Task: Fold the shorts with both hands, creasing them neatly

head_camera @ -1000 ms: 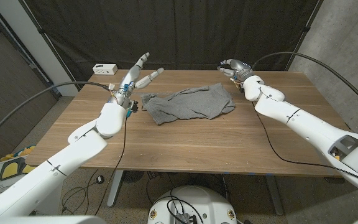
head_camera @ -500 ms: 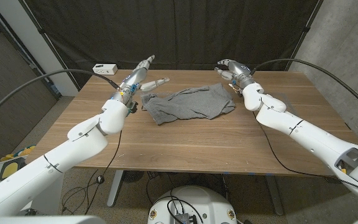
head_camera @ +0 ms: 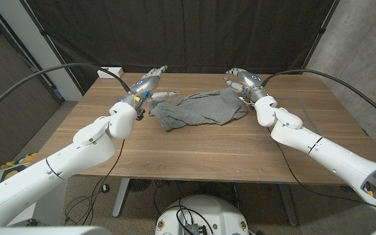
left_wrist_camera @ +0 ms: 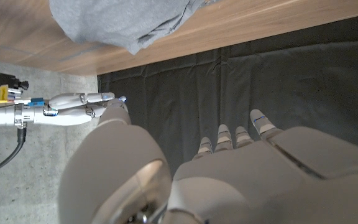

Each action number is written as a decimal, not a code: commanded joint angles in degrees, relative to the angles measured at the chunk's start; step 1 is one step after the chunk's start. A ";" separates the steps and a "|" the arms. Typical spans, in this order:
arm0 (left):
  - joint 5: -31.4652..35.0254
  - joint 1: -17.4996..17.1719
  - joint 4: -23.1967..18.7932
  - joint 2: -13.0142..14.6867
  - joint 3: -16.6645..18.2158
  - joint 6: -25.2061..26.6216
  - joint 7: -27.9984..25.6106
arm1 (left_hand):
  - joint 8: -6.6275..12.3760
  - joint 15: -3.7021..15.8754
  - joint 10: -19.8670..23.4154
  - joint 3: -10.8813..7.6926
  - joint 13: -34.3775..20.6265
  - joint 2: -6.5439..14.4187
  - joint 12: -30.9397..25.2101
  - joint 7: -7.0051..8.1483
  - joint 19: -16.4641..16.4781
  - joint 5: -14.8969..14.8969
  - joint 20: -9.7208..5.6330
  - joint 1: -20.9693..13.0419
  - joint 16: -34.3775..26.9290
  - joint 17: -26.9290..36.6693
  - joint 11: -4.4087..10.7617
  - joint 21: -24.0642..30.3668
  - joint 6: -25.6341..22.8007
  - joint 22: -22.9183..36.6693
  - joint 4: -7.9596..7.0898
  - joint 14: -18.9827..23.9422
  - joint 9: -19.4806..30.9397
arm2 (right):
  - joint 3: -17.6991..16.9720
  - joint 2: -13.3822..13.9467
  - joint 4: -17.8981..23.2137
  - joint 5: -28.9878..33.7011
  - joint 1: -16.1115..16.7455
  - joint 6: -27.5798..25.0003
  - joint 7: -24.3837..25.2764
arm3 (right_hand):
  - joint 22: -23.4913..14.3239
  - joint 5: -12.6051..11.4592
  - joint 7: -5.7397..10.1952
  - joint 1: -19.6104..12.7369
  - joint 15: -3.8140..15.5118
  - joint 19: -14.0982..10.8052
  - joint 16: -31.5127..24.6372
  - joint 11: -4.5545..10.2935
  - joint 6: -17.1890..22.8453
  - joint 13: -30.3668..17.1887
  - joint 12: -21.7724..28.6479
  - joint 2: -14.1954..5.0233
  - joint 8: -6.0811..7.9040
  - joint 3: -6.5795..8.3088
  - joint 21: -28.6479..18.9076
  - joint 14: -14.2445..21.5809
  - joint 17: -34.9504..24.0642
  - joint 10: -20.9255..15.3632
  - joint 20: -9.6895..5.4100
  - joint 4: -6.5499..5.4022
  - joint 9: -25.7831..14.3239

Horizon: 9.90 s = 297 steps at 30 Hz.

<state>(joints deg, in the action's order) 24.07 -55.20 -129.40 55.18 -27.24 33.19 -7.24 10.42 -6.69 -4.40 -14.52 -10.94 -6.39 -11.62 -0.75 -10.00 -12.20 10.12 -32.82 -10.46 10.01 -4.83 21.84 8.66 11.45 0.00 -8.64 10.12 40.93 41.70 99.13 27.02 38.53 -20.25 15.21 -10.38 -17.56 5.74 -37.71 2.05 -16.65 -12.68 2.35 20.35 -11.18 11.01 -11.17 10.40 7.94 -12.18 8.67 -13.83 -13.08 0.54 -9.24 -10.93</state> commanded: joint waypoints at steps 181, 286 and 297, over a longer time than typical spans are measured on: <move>63.77 13.89 24.29 -6.95 -21.52 -17.42 12.55 | 11.77 18.02 61.15 -8.47 -3.89 15.99 -5.57 9.25 17.66 -1.27 -4.51 -41.13 -1.23 -0.01 16.91 6.53 -70.88 1.90 8.27 38.84 4.37 | 5.87 -3.83 -8.72 -6.72 1.57 -3.68 -6.03 | 0.23 3.74 0.16 -0.41 3.84 1.67 1.39 0.37 2.88 0.18 0.29 1.18 0.95 8.05 0.67 0.47 2.80 -2.54 0.00 3.42 0.23; 86.62 63.36 55.03 -22.08 -48.94 -44.24 -24.60 | 14.63 19.95 62.60 -4.99 -5.47 15.79 -3.34 12.20 19.45 1.88 -8.56 -41.38 -1.85 1.17 17.61 9.03 -72.43 0.37 8.42 38.38 3.31 | 7.23 -0.40 -10.86 -3.53 2.12 6.79 -13.56 | 0.23 4.70 0.75 0.36 3.73 1.87 1.68 0.72 2.36 0.21 0.04 1.90 0.42 9.83 0.73 -0.26 3.01 -1.85 0.66 4.56 0.22; 82.89 67.20 62.91 -27.58 -55.15 -41.63 -29.67 | 14.60 19.97 62.56 -4.87 -5.54 15.94 -3.16 12.20 19.38 1.88 -8.54 -41.55 -1.83 1.16 17.61 9.14 -72.33 0.32 8.41 38.53 3.09 | 7.10 -0.84 -12.28 -3.73 1.57 7.81 -13.78 | 0.23 4.75 0.67 0.37 3.69 1.91 1.68 0.74 2.32 0.22 0.07 1.91 0.42 10.03 0.73 -0.28 3.03 -1.91 0.69 4.72 0.21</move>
<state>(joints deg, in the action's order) 109.66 7.44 -74.87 33.42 -75.68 -11.03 -32.24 25.27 2.76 57.83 -19.46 -16.38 9.42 -14.82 11.39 9.52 -10.35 1.52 -74.02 -12.14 11.09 12.58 30.56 -63.81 11.72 8.37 29.23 13.04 47.81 41.34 88.51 23.26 40.68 -13.61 2.16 -9.57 -12.90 6.27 -37.64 2.04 -11.64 -10.90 2.87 22.68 -10.79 10.97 -9.58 10.44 17.58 -9.86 8.68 -10.61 -14.82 -1.25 -4.66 -10.53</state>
